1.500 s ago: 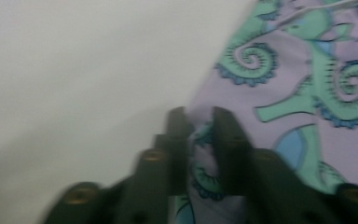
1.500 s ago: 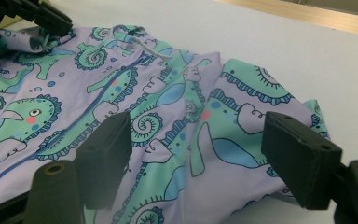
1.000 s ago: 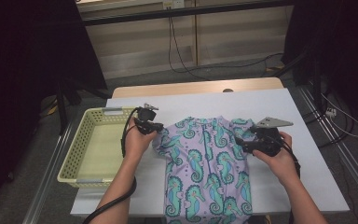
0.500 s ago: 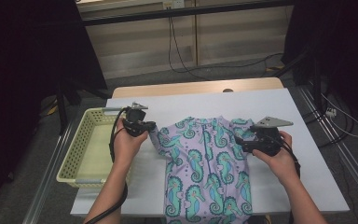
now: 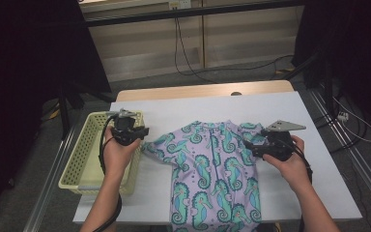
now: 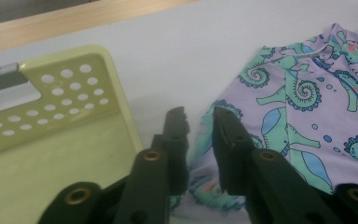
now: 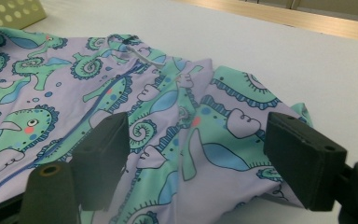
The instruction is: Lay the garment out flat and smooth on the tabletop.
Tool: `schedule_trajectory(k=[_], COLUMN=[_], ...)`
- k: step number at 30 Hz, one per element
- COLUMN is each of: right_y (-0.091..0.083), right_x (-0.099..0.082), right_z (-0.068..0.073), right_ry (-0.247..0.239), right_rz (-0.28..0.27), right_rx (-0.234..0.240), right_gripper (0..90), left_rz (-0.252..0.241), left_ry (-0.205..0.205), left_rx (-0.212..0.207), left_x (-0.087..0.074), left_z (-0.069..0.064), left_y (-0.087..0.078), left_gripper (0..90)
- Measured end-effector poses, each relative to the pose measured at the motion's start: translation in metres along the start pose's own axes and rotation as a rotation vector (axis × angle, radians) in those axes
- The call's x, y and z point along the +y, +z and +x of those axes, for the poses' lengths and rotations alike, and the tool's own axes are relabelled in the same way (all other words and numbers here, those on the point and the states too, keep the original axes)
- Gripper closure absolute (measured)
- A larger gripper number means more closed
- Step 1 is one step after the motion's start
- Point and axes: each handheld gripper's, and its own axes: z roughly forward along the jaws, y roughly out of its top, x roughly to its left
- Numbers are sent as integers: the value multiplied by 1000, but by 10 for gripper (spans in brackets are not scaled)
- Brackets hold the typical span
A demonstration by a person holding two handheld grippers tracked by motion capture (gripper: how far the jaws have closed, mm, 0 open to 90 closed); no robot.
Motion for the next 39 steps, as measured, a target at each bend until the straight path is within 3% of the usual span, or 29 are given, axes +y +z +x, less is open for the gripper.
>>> schedule_trajectory(k=[1, 2, 6, 10, 11, 13, 16, 17, 18, 19, 21, 26, 32, 33, 37, 39], right_y=[0, -1, -3, -3, -3, -2, -2, -2, -2, -2, -3, -6, -2, 1, 11, 19], right_x=[0, -1, -2, -4, -4, -5, -5, -5, -5, -6, -7, -8, -10, -9, -9, -14], right_z=[-1, -4, -7, -9, -9, -8, -7, -8, -9, -10, -14, -18, -25, -29, -42, -48], right_ry=[3, 12, 16, 14, 12, 12, 5, 2, 5, 9, 23, 28, 32, 28, 53, 64], right_rz=[-1, -1, 1, 11, 13, 15, 18, 22, 22, 24, 27, 28, 49, 38, 73, 126], right_rx=[-3, -7, -19, -24, -24, -27, -24, -28, -31, -35, -43, -94, -106, -128, -170, -142], right_gripper=[230, 230, 230, 229, 229, 229, 228, 228, 228, 228, 235, 330, 388, 416, 472, 515], left_rz=[-11, -9, -24, -33, -25, -33, -31, -42, -30, -46, -36, -36, -38, -33, -28, -30], left_ry=[-5, 2, 5, 4, 24, 10, 23, 6, 26, 11, 28, 43, 56, 59, 54, 46], left_rx=[-7, -26, -61, -80, -84, -92, -105, -115, -125, -129, -132, -138, -146, -154, -154, -154], left_x=[2, 4, 6, 5, 5, 4, 3, 0, -1, -3, -5, -11, -17, -19, -22, -24], left_z=[-3, -6, -17, -28, -29, -33, -36, -41, -41, -45, -48, -53, -56, -55, -51, -50], left_y=[2, 6, 17, 28, 29, 34, 38, 42, 43, 46, 49, 57, 63, 65, 66, 66], left_gripper=[688, 611, 476, 414, 402, 397, 379, 371, 362, 354, 326, 279, 259, 258, 244, 241])
